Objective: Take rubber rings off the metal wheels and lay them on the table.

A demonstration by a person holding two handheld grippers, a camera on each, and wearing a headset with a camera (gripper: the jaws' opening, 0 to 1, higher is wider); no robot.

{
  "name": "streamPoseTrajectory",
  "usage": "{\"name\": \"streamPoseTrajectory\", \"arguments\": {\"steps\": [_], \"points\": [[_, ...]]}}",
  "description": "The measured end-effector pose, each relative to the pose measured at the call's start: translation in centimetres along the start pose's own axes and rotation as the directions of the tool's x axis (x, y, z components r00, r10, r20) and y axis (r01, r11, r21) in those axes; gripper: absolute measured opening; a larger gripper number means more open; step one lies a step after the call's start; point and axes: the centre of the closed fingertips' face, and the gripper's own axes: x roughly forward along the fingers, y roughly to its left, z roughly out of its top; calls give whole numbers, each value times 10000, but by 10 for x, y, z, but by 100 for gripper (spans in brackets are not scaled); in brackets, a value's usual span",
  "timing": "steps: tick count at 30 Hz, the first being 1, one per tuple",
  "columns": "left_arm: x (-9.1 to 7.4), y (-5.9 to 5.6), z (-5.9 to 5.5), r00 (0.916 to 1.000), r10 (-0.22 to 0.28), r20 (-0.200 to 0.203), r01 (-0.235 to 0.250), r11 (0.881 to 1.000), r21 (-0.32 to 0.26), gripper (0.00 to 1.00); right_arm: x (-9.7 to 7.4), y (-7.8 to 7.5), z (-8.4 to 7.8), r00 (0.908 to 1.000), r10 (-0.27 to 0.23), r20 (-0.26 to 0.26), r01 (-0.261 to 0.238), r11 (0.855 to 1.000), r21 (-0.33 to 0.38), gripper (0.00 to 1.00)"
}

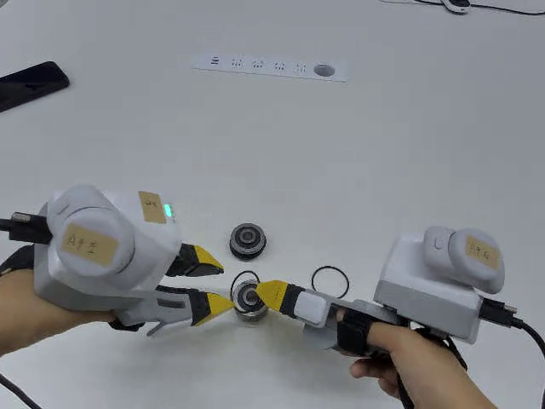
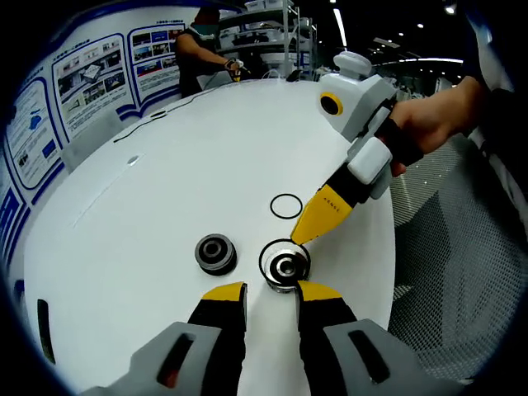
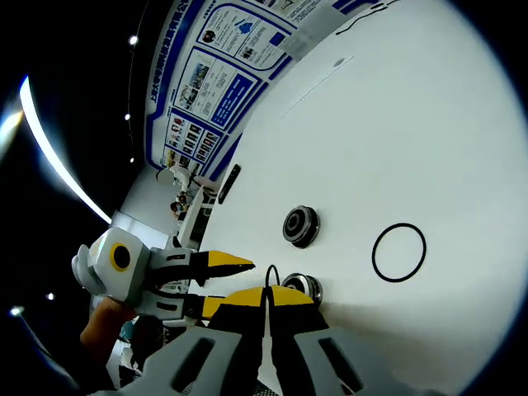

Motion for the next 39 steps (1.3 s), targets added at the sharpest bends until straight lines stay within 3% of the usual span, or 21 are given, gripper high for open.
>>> {"name": "streamPoseTrajectory", "arguments": {"steps": [6,10,16,19,22,25,29,39], "points": [[-5,8,9,9987,230,447,-230,9997,-4,26,-9,-6,13,9990,-189,402,184,9997,127,2],[-8,12,15,9967,337,737,-325,9993,-181,28,-18,-19,23,9957,-511,773,487,9983,329,2],[-8,13,15,9971,398,649,-395,9992,-59,30,-32,-41,31,9866,-1111,1192,1031,9921,711,2],[-7,10,18,9969,228,759,-224,9997,-61,30,-37,-51,34,9818,-1374,1314,1270,9882,852,3],[-6,8,18,9979,207,617,-218,9996,173,30,-40,-59,35,9770,-1601,1409,1479,9846,934,3],[-7,6,25,9966,163,813,-179,9996,196,31,-42,-68,34,9726,-1814,1456,1668,9802,1068,3],[-7,7,26,9976,194,668,-226,9986,478,33,-44,-74,34,9684,-1994,1501,1821,9757,1217,3],[-8,9,24,9979,190,619,-214,9990,391,33,-49,-86,34,9538,-2540,1602,2354,9636,1265,2]]}}
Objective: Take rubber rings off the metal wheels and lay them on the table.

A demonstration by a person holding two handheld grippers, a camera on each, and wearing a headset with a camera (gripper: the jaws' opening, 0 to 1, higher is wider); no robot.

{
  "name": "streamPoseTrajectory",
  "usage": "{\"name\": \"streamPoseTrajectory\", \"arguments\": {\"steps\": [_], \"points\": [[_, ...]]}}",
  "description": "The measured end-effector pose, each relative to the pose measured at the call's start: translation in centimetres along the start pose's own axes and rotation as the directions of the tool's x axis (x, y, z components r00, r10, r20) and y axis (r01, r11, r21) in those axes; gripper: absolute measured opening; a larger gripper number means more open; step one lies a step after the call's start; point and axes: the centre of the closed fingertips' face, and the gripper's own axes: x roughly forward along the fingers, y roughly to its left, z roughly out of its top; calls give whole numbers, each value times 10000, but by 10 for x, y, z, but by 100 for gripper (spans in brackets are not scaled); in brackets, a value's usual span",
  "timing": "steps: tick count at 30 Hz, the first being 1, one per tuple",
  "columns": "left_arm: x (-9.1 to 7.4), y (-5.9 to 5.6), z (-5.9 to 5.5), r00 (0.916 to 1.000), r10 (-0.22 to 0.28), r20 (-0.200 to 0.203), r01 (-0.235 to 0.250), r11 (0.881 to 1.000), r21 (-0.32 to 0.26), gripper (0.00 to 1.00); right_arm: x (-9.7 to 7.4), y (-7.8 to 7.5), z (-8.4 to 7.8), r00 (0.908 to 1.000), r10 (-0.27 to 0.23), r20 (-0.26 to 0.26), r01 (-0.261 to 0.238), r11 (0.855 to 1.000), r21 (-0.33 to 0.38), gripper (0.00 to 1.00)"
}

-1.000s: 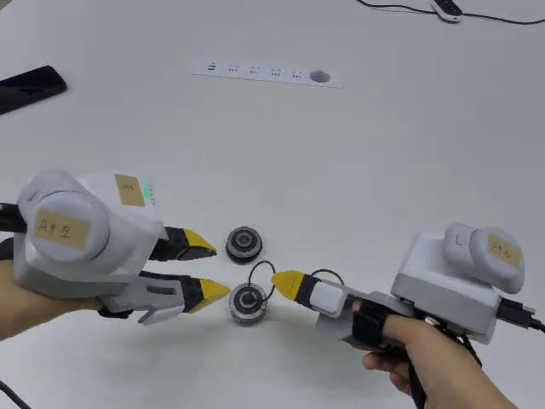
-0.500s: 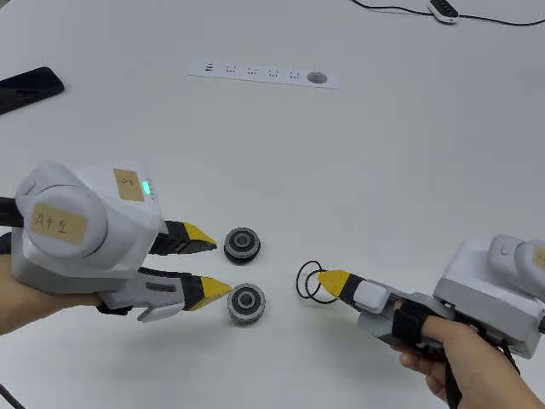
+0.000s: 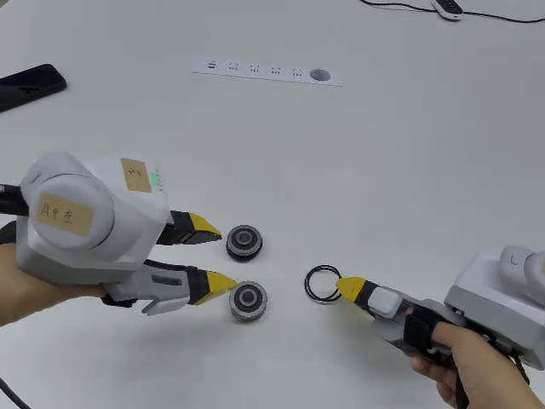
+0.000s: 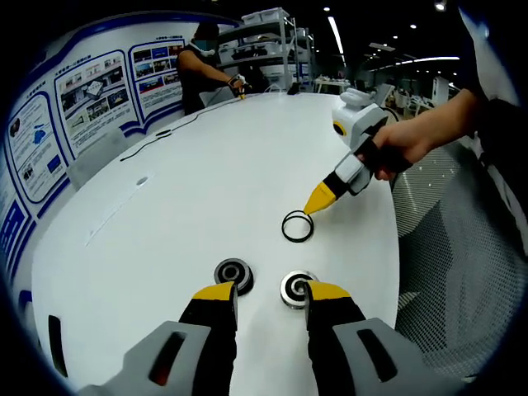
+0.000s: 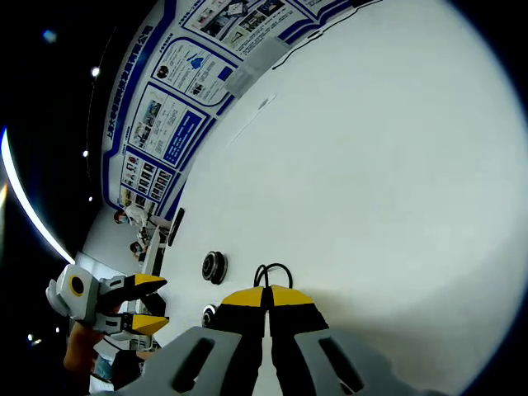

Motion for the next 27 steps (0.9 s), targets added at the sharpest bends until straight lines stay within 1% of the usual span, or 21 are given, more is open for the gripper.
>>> {"name": "streamPoseTrajectory", "arguments": {"steps": [3,6,12,15,17,20,24,27], "points": [[-1,-1,0,10000,-6,5,5,10000,88,31,0,-5,0,9997,-243,-62,243,9997,-80,2],[-1,-2,2,9999,-53,137,52,10000,10,32,-1,-7,1,9994,-349,2,349,9991,-245,3],[0,1,1,10000,-37,77,37,10000,92,32,-4,-14,4,9980,-627,108,634,9954,-712,7],[2,3,0,9999,-142,-22,143,9997,212,32,-7,-11,13,9981,-418,454,443,9974,-567,7],[4,7,0,9998,-156,-123,160,9993,325,32,-9,-8,19,9976,-325,606,358,9979,-543,7],[6,13,3,9999,-113,-89,116,9993,346,32,-11,-5,28,9961,-176,867,220,9985,-505,7],[10,18,7,9999,-112,-67,115,9991,417,31,-15,2,41,9927,134,1201,-102,9996,-275,7],[14,22,8,9999,-107,-48,108,9993,352,31,-17,3,48,9905,196,1359,-169,9996,-216,7]]}}
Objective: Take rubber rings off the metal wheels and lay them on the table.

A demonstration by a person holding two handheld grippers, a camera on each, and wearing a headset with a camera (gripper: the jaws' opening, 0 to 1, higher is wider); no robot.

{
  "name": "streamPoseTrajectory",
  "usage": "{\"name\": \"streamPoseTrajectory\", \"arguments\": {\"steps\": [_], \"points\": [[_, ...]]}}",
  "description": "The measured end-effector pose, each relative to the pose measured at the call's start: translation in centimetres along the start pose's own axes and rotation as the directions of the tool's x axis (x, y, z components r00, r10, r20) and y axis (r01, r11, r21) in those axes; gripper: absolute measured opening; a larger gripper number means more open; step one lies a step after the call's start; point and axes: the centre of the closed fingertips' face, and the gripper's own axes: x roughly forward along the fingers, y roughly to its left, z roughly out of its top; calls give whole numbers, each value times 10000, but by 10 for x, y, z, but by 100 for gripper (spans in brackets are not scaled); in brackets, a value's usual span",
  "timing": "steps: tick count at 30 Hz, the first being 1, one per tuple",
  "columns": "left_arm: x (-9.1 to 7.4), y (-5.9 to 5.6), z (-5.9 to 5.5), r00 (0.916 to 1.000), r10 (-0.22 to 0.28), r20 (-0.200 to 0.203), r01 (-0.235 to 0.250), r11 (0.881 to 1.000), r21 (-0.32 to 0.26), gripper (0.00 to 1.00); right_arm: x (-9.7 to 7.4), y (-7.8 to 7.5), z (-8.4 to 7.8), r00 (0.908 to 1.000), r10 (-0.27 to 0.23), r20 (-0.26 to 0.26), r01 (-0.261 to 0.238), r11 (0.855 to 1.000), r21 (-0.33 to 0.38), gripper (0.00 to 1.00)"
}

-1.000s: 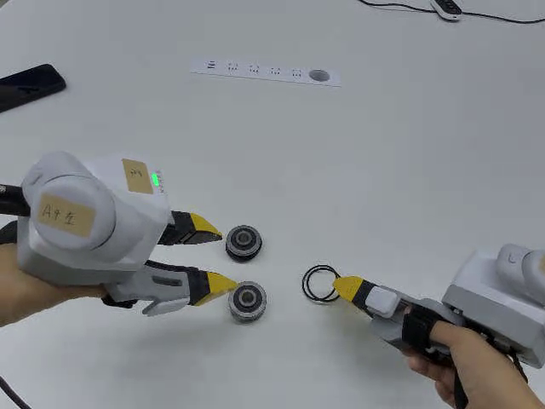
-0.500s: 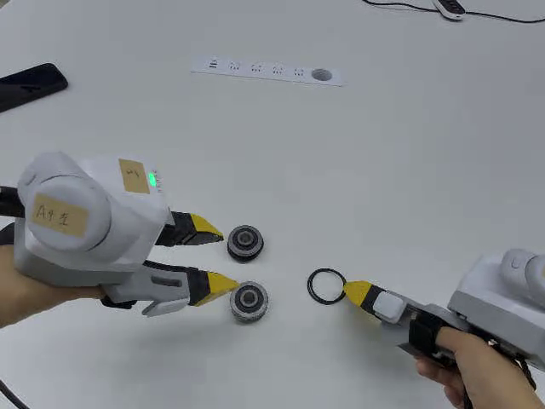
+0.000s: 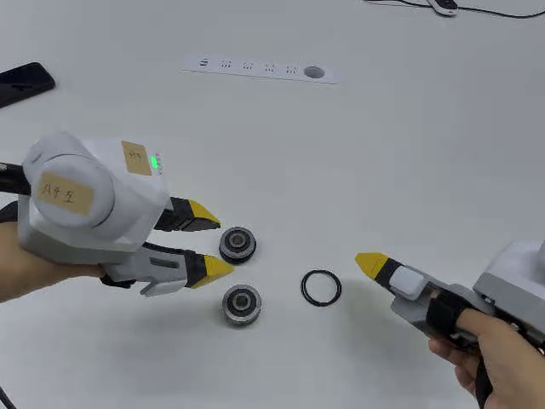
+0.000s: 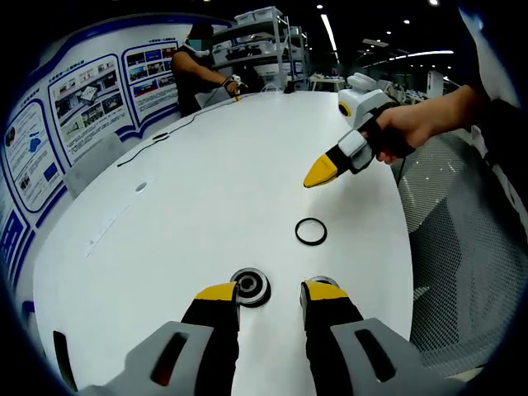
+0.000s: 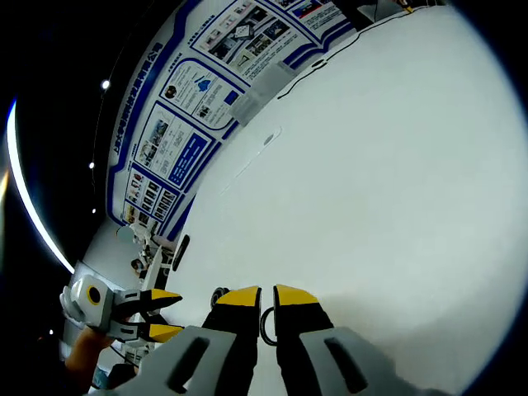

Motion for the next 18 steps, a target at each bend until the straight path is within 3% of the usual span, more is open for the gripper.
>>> {"name": "streamPoseTrajectory", "arguments": {"steps": [4,12,18], "points": [[7,5,-3,9998,-38,-201,36,10000,-82,30,1,0,1,10000,88,28,-88,9999,75,7],[24,16,1,9999,-34,-98,31,9996,-295,28,4,4,-12,9995,128,-291,-126,9999,75,7],[37,19,-2,9996,-166,-236,158,9994,-304,25,7,7,-11,9997,144,-221,-142,9999,93,7]]}}
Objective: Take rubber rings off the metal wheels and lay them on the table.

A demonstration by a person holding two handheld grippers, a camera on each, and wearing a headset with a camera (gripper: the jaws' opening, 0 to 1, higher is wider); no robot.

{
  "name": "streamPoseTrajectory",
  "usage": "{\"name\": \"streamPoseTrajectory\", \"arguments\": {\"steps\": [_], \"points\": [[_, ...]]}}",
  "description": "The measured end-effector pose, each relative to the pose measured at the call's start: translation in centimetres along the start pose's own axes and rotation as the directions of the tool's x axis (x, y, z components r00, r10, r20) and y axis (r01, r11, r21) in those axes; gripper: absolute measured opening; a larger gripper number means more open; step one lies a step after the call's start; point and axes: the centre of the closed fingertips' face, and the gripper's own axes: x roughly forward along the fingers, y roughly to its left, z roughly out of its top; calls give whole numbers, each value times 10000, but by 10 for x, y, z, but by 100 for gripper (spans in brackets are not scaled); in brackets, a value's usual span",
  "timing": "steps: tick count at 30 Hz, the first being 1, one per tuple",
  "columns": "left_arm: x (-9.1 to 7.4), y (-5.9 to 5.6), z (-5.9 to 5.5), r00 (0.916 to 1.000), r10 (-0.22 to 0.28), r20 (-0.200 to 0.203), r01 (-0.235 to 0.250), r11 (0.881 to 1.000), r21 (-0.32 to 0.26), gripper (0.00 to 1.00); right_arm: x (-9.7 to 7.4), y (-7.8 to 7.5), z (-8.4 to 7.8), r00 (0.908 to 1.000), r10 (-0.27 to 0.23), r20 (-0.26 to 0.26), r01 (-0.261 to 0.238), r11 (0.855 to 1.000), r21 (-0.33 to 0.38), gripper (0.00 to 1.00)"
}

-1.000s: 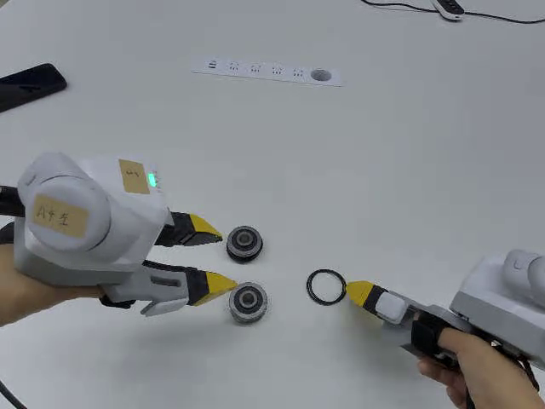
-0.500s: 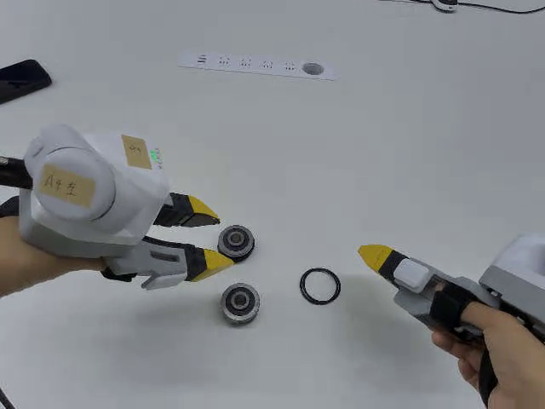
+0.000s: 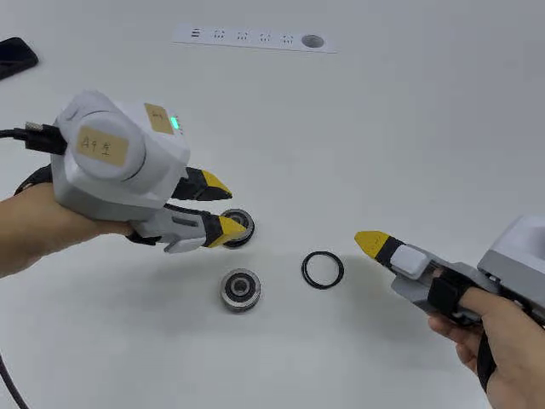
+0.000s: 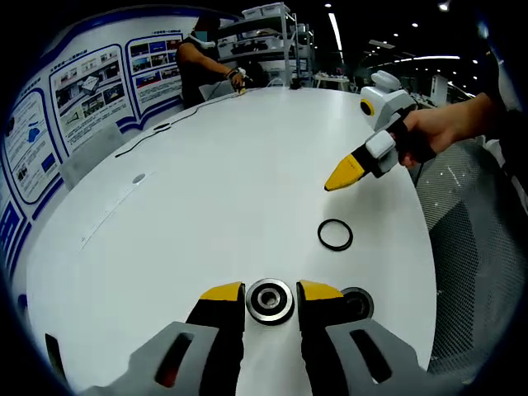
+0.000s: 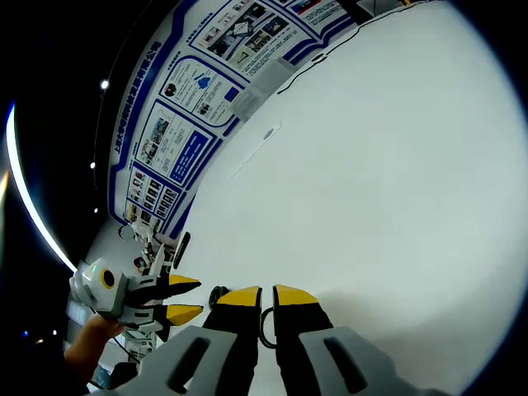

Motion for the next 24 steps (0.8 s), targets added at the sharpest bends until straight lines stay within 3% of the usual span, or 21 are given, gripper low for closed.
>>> {"name": "streamPoseTrajectory", "arguments": {"steps": [8,17,24], "points": [[8,4,-9,9997,-112,-233,110,9999,-85,22,3,-2,1,10000,60,-36,-60,9999,112,6],[12,1,-16,9989,-256,-384,248,9995,-203,19,3,-8,0,10000,5,-48,-4,9997,235,6],[13,1,-16,9991,-235,-361,225,9994,-275,18,5,-9,-1,9999,75,-80,-73,9995,297,6]]}}
